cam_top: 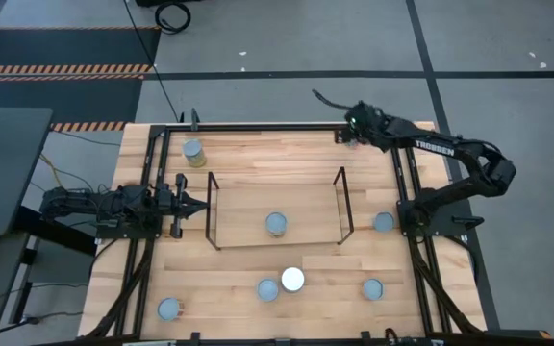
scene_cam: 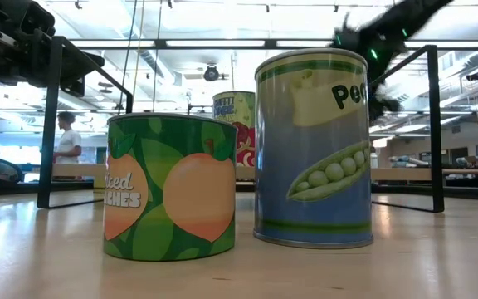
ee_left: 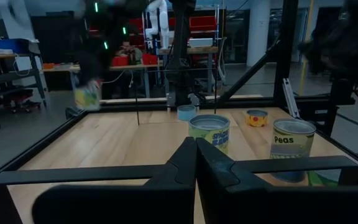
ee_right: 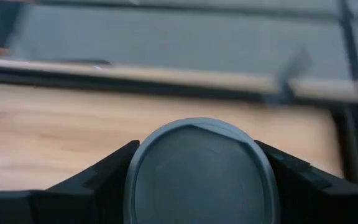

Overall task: Pick and place cans onto a shelf
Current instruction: Put the canned mix fruits on the shelf

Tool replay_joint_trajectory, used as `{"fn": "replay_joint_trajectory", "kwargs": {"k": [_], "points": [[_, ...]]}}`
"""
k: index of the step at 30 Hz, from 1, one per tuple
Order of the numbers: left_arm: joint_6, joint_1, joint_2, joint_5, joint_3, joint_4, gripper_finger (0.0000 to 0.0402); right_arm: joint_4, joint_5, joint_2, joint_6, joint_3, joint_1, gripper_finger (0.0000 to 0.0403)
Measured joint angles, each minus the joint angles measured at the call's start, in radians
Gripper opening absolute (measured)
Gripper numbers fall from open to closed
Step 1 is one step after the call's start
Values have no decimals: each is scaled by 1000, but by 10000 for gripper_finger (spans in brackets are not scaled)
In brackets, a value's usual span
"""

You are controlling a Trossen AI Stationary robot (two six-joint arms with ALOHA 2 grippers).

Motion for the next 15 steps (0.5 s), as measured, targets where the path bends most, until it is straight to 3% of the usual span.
{"fn": "replay_joint_trajectory", "kwargs": {"k": [9, 15], "points": [[0, 0, 0, 0, 0, 0, 11, -40, -61, 147, -276, 406, 310, 286], [0, 0, 0, 0, 0, 0, 11, -30, -281, 304, -474, 511, 506, 292]]}}
